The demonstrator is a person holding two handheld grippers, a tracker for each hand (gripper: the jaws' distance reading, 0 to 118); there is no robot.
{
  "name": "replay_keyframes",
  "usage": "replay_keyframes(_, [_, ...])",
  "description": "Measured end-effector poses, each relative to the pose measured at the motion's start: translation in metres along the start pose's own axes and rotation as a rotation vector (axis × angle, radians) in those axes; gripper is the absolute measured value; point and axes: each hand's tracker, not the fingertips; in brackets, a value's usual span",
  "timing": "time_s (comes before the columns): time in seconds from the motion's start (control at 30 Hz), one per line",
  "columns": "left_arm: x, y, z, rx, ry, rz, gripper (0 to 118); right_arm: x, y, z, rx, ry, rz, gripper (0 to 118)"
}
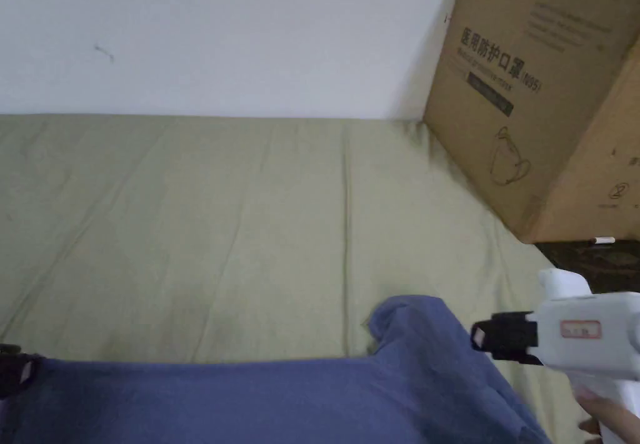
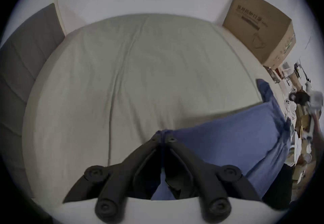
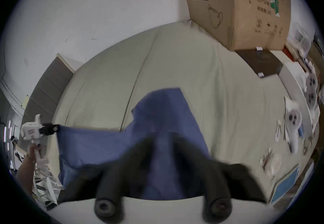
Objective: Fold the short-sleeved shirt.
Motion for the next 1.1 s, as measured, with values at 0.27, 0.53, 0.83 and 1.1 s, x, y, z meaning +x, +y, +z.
replay_keyframes(0.27, [0.008, 0.000, 0.032, 0.041, -0.022, 0.017, 1, 0.020, 0.052, -0.111, -0.170, -0.149, -0.044, 114])
replay_keyframes(0.53, [0.003, -0.008, 0.029, 0.011, -0.030, 0.061, 1, 0.002, 0.038, -0.111, -0.224, -0.177, 0.113, 36])
replay_keyframes(0.83, [0.002, -0.026, 0.077, 0.098, -0.058, 0.148, 1, 0.020, 0.044, 0.026, -0.001, -0.006, -0.020, 0])
replay_keyframes(1.1, [0.003, -0.084, 0.131, 0.146, -0.103, 0.183, 1, 0.044, -0.034, 0.128, 0.052, 0.034, -0.070, 0])
